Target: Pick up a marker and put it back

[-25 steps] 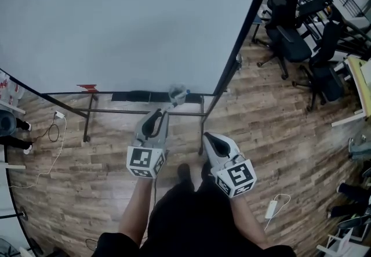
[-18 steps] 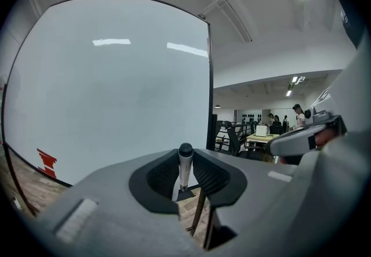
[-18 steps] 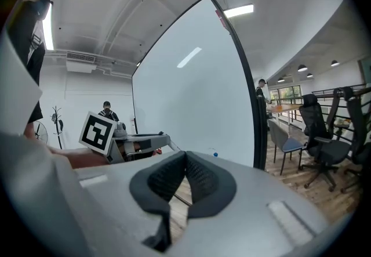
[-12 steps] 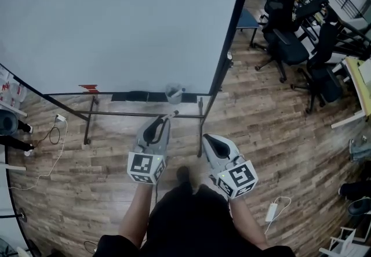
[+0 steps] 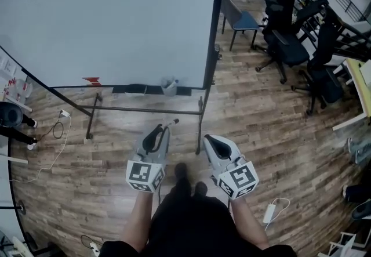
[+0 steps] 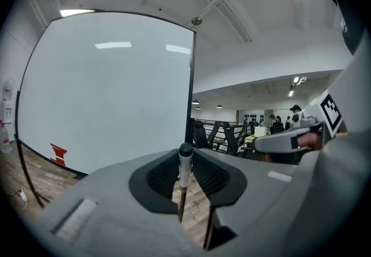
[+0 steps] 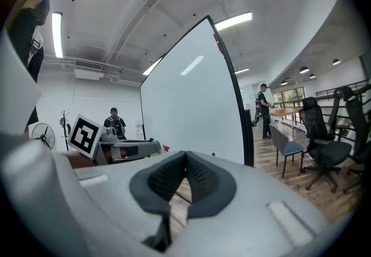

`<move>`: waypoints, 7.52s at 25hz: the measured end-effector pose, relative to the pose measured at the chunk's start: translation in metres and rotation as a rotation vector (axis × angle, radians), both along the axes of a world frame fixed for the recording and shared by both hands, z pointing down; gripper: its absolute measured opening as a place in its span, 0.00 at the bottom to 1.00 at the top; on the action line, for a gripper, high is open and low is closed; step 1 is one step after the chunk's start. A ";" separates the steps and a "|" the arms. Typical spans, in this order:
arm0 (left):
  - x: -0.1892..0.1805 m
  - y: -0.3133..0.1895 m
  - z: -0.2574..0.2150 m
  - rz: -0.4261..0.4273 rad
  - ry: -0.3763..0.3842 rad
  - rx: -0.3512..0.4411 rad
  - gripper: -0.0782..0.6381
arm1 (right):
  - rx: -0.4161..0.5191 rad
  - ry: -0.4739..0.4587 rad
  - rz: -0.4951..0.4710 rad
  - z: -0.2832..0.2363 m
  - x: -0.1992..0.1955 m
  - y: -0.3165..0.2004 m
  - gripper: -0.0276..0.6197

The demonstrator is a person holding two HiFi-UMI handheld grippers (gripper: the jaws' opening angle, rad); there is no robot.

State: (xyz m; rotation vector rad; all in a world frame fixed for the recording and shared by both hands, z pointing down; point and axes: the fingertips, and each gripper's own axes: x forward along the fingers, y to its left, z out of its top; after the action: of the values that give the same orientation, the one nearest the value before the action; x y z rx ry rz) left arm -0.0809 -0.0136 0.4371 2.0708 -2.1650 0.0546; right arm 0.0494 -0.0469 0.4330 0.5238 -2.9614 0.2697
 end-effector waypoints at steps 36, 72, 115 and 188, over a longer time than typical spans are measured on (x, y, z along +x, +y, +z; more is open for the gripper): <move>0.091 0.123 0.005 -0.074 -0.001 -0.011 0.22 | 0.019 0.006 -0.073 0.011 0.070 0.082 0.05; -0.043 -0.025 0.015 0.164 0.020 -0.034 0.22 | 0.012 0.034 0.168 0.006 -0.048 -0.027 0.05; -0.169 -0.187 0.083 0.364 -0.026 -0.068 0.22 | -0.063 0.145 0.519 0.038 -0.123 -0.054 0.05; -0.139 -0.134 0.080 0.251 -0.073 -0.105 0.26 | -0.069 0.064 0.334 0.030 -0.096 -0.042 0.05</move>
State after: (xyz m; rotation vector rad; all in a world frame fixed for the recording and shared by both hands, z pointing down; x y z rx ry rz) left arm -0.2202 -0.1477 0.5167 2.2985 -1.8816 0.2695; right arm -0.0464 -0.0889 0.4626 0.9971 -2.7792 0.3757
